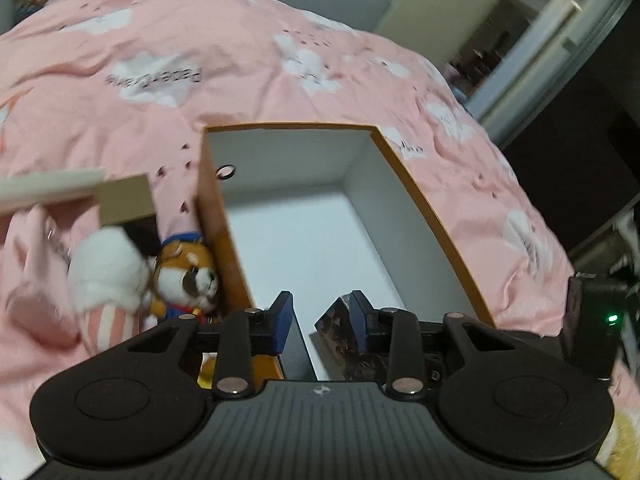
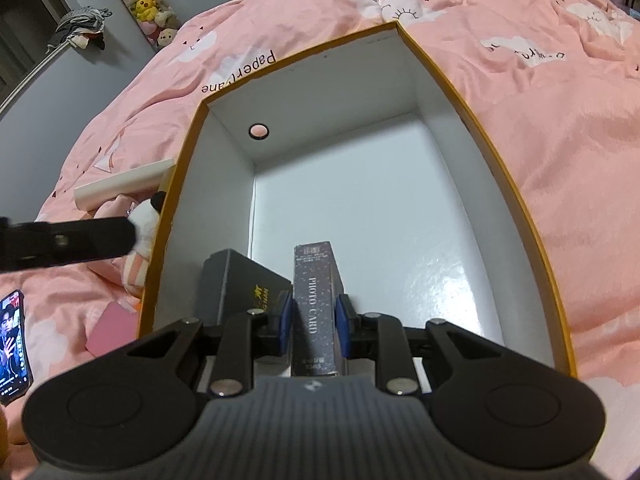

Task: Organize objects
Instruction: 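Carry the photo card box into the orange box while the left tool sets the gray box inside, then lower the photo card box onto the box floor and open the right tool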

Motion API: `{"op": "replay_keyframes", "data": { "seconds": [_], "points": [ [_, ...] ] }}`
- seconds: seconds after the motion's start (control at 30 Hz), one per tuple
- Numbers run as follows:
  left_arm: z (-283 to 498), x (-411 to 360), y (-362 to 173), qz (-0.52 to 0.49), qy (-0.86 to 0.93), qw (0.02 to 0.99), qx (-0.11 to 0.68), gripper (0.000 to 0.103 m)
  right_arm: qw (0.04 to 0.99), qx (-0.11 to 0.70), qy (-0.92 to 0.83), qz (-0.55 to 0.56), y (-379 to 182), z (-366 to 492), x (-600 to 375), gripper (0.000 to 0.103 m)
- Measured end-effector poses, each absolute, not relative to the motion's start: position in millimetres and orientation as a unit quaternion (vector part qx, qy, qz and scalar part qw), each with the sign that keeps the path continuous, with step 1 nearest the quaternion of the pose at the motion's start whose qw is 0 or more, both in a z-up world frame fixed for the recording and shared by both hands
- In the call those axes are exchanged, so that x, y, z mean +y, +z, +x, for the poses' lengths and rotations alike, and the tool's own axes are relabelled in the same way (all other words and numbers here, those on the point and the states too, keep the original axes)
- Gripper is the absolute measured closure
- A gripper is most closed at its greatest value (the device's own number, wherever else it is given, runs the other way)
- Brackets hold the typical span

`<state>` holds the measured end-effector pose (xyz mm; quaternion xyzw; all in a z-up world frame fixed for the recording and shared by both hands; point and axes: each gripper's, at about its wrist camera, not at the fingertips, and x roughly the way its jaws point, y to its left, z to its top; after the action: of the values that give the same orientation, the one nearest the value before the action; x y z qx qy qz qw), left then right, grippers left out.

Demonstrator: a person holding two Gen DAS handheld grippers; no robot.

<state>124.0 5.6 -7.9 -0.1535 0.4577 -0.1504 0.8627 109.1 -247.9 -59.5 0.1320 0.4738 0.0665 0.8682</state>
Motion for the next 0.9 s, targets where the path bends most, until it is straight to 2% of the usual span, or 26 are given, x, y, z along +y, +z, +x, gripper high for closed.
{"op": "replay_keyframes", "data": {
  "seconds": [0.27, 0.4, 0.53, 0.67, 0.9],
  "points": [
    [175.3, -29.8, -40.4, -0.034, -0.161, 0.839, 0.519, 0.069, 0.869, 0.469, 0.066, 0.14, -58.2, 114.9, -249.0, 0.079],
    [190.5, -42.9, -56.0, -0.008, -0.164, 0.816, 0.555, 0.07, 0.869, 0.47, 0.067, 0.141, -60.2, 114.2, -250.3, 0.079],
    [192.4, -48.9, -61.3, 0.028, -0.155, 0.807, 0.569, 0.081, 0.867, 0.47, 0.071, 0.147, -61.5, 115.1, -251.7, 0.079],
    [190.1, -51.3, -62.5, 0.035, -0.162, 0.793, 0.586, 0.086, 0.863, 0.472, 0.075, 0.161, -65.1, 116.9, -254.6, 0.079],
    [176.0, -50.8, -64.0, 0.014, -0.193, 0.766, 0.613, 0.088, 0.847, 0.493, 0.086, 0.18, -73.5, 118.2, -255.5, 0.079]
  ]
}}
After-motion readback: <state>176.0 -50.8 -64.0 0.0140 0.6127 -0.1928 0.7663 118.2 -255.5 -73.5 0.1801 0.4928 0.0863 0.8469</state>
